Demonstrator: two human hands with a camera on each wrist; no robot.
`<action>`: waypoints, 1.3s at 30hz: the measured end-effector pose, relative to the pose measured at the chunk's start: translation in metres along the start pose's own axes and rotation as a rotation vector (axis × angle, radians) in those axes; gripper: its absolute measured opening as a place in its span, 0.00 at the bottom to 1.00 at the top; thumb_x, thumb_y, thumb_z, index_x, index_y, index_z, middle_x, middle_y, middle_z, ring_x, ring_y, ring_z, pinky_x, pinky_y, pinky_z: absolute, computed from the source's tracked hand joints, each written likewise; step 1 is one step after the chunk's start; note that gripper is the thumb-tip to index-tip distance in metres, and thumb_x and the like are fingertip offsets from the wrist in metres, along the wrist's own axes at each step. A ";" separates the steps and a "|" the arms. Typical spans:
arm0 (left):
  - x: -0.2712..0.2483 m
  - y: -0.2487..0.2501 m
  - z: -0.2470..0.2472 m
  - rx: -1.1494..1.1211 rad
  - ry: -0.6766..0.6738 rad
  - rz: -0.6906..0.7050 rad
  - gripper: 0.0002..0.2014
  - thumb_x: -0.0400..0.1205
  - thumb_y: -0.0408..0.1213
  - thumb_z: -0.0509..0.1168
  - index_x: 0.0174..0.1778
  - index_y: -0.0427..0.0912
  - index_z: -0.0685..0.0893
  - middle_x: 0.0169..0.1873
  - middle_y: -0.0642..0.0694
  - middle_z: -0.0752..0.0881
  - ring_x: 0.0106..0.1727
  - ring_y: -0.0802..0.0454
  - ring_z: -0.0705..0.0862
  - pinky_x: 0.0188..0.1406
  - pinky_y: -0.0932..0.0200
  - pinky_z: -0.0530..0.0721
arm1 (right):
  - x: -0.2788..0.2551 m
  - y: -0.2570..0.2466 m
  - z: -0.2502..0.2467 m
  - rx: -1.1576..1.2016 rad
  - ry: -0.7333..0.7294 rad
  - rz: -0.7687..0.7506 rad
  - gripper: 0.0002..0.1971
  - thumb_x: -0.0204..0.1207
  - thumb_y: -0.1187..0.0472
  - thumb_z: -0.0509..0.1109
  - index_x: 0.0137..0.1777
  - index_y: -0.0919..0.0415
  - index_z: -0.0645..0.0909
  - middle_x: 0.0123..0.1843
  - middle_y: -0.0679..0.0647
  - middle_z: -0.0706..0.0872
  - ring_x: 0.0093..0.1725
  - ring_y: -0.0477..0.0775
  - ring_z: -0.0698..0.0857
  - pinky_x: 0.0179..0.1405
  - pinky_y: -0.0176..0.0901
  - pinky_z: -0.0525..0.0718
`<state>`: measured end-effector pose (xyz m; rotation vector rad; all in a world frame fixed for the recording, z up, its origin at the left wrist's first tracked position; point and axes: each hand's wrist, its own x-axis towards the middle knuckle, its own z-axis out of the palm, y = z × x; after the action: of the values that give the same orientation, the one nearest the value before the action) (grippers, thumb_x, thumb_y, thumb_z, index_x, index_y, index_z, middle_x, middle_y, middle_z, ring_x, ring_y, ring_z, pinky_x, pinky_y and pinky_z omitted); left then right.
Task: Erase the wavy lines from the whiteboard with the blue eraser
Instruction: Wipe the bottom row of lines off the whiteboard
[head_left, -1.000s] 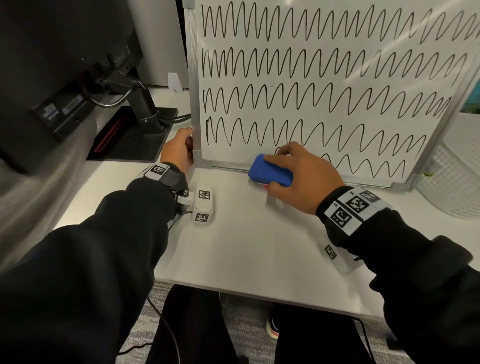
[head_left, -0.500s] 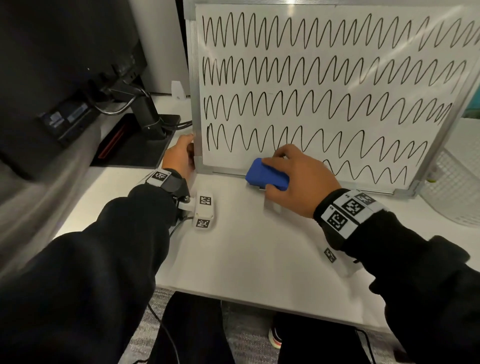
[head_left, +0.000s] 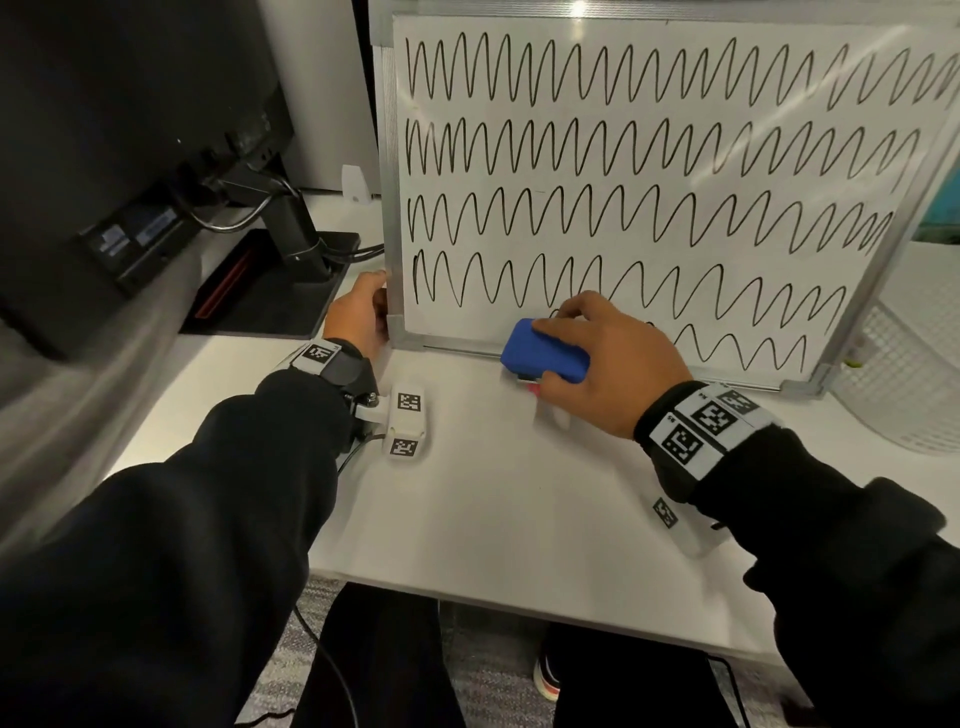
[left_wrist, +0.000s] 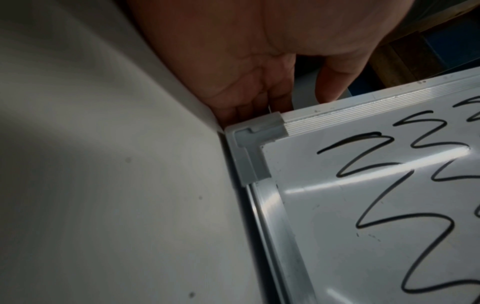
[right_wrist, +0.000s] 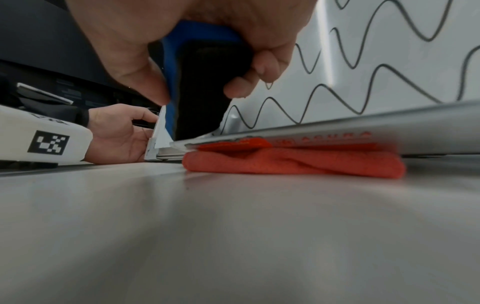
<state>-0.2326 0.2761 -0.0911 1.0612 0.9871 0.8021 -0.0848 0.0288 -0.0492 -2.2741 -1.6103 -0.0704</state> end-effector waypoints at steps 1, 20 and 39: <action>-0.002 0.001 0.001 0.003 -0.004 0.004 0.11 0.77 0.47 0.69 0.36 0.43 0.88 0.41 0.43 0.90 0.50 0.44 0.87 0.68 0.41 0.81 | -0.002 0.002 -0.001 0.002 0.016 0.009 0.27 0.72 0.43 0.68 0.72 0.45 0.77 0.65 0.43 0.75 0.45 0.45 0.75 0.43 0.40 0.73; -0.039 0.045 0.007 0.452 0.114 0.546 0.12 0.81 0.40 0.65 0.30 0.47 0.78 0.31 0.50 0.79 0.33 0.54 0.76 0.39 0.59 0.79 | -0.011 0.009 0.001 0.088 -0.095 0.011 0.29 0.77 0.43 0.66 0.77 0.48 0.71 0.70 0.46 0.71 0.55 0.51 0.80 0.52 0.41 0.78; -0.081 0.007 0.061 1.182 -0.712 0.079 0.06 0.81 0.39 0.71 0.40 0.43 0.88 0.37 0.47 0.92 0.35 0.55 0.89 0.33 0.59 0.86 | -0.006 0.013 0.001 0.074 -0.108 -0.014 0.27 0.78 0.42 0.65 0.76 0.49 0.73 0.69 0.48 0.72 0.56 0.52 0.80 0.51 0.41 0.77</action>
<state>-0.2057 0.1859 -0.0536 2.1942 0.7450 -0.2404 -0.0747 0.0198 -0.0552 -2.2457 -1.6537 0.1086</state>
